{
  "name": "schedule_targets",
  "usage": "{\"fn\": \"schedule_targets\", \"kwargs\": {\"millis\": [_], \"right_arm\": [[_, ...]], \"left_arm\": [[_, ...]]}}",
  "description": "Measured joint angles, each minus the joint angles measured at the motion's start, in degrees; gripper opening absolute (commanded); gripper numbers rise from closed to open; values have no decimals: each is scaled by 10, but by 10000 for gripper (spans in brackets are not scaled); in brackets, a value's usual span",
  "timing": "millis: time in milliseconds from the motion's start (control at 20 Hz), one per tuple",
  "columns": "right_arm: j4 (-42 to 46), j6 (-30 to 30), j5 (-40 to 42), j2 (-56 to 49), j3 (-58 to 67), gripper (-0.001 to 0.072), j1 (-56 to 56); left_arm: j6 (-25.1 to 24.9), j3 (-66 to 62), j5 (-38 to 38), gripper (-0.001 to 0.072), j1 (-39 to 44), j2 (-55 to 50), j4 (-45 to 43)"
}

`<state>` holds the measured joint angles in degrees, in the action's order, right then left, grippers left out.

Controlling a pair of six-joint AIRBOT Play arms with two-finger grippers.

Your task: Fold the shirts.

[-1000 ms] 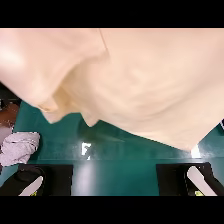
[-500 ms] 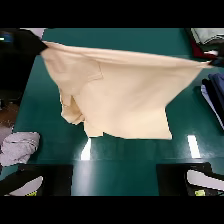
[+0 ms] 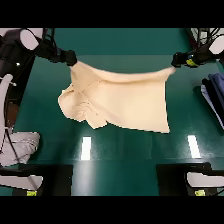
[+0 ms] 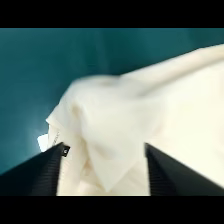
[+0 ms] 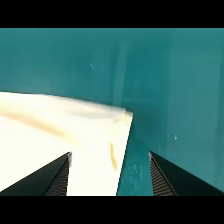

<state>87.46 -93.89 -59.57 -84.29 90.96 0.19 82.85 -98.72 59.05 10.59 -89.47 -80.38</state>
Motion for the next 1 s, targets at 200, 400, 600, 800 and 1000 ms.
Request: {"fn": "schedule_targets", "kwargs": {"millis": [200, 400, 600, 800, 1000], "right_arm": [[4, -1, -7, 21, -5, 554, -14], [6, -2, -41, 58, -7, 554, -21], [6, -2, -64, 90, -7, 554, -16], [6, -2, -84, 105, -7, 554, -7], [3, -2, -101, 110, -7, 554, -2]], "left_arm": [[18, -12, 72, 484, -29, 1, -26], [24, 0, 184, 485, -80, 12, -35], [34, 124, 206, 484, -108, 82, -32], [66, 330, 128, 485, -116, 191, 1], [90, 473, 47, 485, -118, 244, 66]]}}
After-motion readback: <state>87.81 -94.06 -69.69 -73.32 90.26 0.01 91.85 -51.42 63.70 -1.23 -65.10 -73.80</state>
